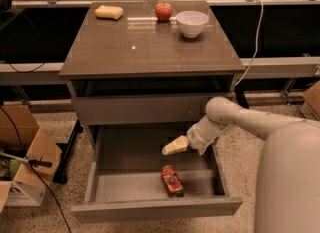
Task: Pick coke can from middle drawer and place on counter
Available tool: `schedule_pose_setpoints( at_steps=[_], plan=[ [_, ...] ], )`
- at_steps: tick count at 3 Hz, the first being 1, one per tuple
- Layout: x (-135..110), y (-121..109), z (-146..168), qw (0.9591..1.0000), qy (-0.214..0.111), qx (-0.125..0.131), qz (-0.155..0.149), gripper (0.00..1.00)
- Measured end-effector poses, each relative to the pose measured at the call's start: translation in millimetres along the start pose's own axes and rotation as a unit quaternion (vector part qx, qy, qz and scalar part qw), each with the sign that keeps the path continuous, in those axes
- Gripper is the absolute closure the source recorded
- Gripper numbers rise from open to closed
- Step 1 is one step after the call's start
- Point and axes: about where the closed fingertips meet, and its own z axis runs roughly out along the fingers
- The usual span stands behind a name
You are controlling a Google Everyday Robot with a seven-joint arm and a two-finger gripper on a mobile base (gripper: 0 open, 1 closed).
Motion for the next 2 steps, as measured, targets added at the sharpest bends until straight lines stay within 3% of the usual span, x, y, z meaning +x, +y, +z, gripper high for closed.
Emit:
schedule_pose_setpoints(
  at_steps=[1, 2],
  plan=[
    [-2.5, -13.3, 54.0, 0.998, 0.022, -0.016, 0.056, 0.0],
    [10.6, -11.8, 97.5, 0.9906, 0.086, 0.011, 0.106, 0.0]
  ],
)
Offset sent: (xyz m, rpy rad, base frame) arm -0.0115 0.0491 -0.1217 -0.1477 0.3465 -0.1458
